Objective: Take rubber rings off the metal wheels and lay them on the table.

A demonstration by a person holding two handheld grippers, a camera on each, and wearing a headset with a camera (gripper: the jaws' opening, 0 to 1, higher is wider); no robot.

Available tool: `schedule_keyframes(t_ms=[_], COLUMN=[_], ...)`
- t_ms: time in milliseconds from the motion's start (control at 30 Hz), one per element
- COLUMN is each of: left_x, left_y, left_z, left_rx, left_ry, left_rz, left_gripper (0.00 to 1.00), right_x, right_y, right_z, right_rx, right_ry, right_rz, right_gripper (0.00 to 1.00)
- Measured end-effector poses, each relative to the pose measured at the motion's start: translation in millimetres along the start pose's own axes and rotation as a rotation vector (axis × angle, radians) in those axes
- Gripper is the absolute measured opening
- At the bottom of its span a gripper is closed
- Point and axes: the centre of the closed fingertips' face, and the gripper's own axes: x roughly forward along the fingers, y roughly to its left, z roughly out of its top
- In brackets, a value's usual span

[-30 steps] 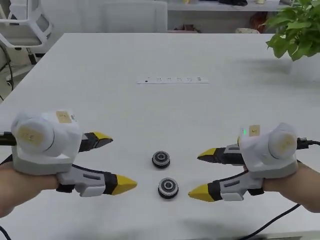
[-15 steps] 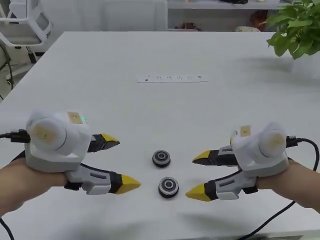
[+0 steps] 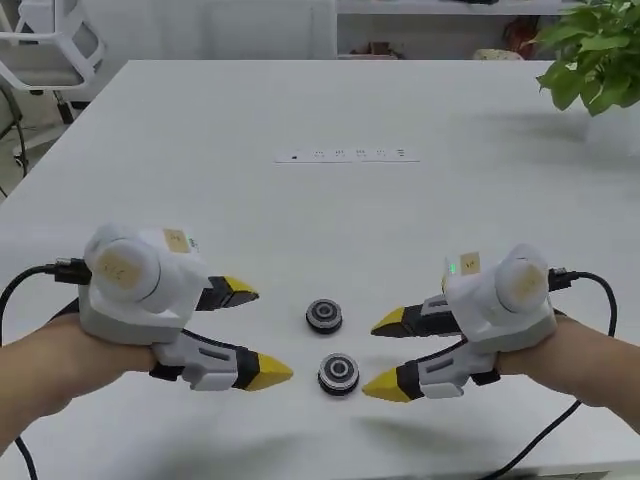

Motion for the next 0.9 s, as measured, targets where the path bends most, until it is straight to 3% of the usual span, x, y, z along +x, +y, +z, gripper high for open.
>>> schedule_keyframes(t_ms=[900], left_x=[30.0], left_y=[-12.3], left_z=[-6.2], left_rx=[-0.024], left_ry=[0.021], left_rz=[-0.085], left_gripper=[0.48], right_x=[16.6], right_y=[7.9], right_z=[-8.1], right_rx=[-0.004], right_ry=[0.020], right_rz=[0.067], right_gripper=[0.23])
